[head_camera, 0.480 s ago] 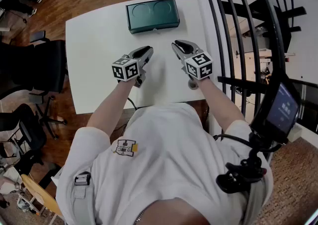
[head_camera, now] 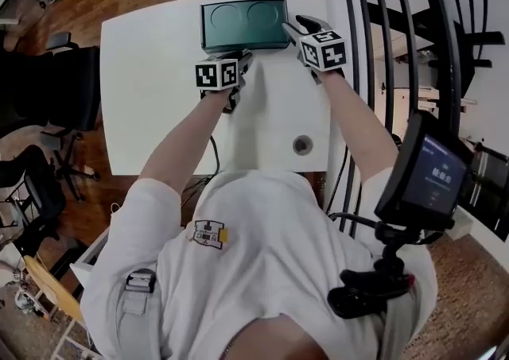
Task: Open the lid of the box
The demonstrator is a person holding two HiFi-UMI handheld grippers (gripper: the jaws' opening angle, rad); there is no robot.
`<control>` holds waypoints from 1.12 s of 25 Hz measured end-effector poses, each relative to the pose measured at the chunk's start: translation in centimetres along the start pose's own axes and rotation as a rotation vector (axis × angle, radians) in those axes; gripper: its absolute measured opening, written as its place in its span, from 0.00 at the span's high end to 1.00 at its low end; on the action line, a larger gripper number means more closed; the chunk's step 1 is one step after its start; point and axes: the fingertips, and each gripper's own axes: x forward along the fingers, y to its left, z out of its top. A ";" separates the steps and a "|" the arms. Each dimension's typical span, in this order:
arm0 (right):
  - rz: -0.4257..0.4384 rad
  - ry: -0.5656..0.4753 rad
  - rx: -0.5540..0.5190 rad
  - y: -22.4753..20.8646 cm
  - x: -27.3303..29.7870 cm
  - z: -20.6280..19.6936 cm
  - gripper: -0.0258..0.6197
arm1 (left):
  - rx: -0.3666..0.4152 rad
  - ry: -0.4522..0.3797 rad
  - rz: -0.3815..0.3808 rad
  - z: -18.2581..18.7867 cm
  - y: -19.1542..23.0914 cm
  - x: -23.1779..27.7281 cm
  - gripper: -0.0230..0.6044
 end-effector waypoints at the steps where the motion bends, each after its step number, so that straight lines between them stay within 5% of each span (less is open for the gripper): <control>1: -0.001 0.018 0.025 -0.5 0.8 -0.1 0.72 | -0.008 0.009 0.013 0.0 0.0 0.3 0.81; 6: 0.000 0.084 0.075 -0.5 3.0 -1.2 0.78 | -0.050 0.042 0.090 -0.2 0.9 0.9 0.84; 19: -0.006 0.056 0.090 0.4 2.1 -1.6 0.80 | -0.024 0.041 0.093 -1.5 0.3 -0.2 0.87; 28: -0.016 0.068 0.095 -0.2 2.7 -1.2 0.80 | -0.049 0.100 0.066 -7.8 -1.7 -3.0 0.87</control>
